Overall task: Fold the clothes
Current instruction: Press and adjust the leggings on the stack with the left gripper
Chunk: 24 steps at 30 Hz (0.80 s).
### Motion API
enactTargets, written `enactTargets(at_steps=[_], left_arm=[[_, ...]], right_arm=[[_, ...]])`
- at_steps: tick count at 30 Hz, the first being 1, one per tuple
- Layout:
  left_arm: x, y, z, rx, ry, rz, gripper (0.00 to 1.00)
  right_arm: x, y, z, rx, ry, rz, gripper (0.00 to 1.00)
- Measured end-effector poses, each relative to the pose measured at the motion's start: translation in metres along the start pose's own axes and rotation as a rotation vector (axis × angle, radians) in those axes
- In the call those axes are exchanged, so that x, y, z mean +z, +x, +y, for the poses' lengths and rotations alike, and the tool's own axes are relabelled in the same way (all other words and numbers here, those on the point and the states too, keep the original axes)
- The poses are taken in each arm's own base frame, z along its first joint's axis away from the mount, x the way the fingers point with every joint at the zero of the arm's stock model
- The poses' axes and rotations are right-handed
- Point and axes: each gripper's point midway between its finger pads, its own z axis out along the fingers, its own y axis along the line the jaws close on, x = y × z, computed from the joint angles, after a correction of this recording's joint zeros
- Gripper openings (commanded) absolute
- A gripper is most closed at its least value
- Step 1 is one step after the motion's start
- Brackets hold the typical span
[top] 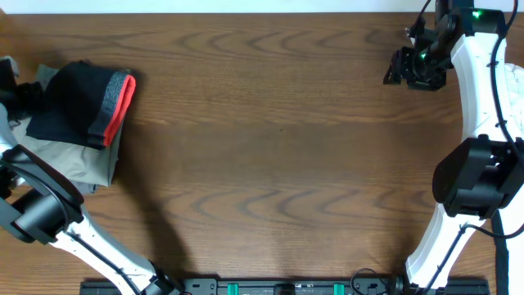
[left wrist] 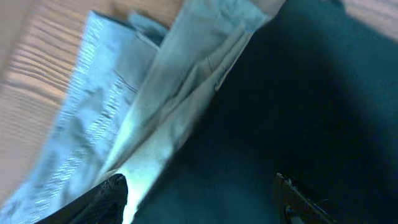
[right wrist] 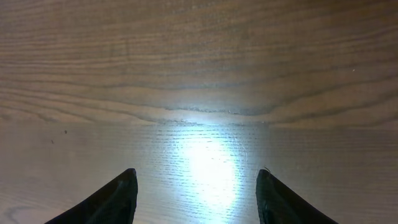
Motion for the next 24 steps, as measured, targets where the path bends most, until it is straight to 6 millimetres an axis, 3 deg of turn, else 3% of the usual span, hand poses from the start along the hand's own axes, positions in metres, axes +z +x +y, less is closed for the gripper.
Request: enactTargets(at_steps=[7,12,19,24], left_arm=[[0.030,0.027,0.011,-0.090,0.103,0.044,0.76],[0.035,0.034,0.014,-0.122,0.129,0.053,0.72],[0.034,0.032,0.010,-0.138,0.157,0.045,0.53],[0.034,0.031,0.007,-0.141,0.177,0.041,0.27]], right_arm=[[0.000,0.001,0.000,0.001,0.001,0.006,0.59],[0.000,0.002,0.000,0.001,0.001,0.010,0.59],[0.000,0.002,0.000,0.001,0.001,0.010,0.59],[0.000,0.002,0.000,0.001,0.001,0.010,0.59]])
